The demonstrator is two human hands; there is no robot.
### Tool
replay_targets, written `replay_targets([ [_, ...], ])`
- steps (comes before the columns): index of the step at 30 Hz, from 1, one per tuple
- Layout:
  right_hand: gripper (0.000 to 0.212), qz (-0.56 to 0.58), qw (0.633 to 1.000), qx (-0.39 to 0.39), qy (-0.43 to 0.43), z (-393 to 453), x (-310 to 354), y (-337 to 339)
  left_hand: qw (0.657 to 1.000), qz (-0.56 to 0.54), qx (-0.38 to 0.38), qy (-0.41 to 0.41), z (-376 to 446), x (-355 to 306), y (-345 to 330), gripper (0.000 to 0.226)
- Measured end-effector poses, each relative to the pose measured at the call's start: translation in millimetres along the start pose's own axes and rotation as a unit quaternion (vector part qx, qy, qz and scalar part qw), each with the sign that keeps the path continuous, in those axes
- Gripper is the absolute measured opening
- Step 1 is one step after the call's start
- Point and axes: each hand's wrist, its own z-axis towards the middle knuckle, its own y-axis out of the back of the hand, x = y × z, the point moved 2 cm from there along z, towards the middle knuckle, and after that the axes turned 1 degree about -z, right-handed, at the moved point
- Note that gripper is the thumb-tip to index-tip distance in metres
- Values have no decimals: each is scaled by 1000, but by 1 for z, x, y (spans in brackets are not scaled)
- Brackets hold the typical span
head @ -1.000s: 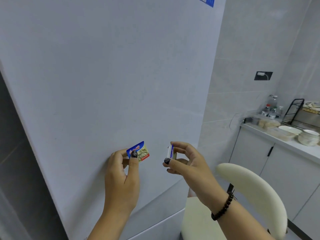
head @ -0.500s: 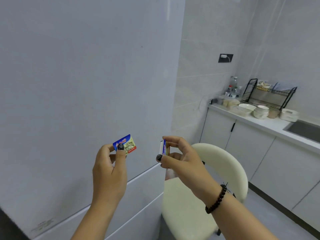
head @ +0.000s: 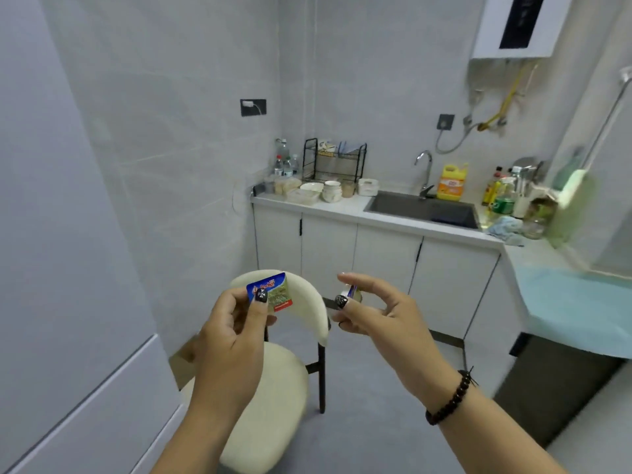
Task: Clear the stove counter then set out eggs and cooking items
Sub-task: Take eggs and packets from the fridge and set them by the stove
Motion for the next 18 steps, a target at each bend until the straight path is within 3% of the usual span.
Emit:
replay_targets([
  [6, 51, -74, 990, -116, -33, -55, -1, 123, 989, -55, 136, 0, -39, -17, -118, 10],
  [18, 49, -97, 934, -341, -46, -196, -4, 305, 917, -113, 382, 13, -165, -59, -319, 12],
])
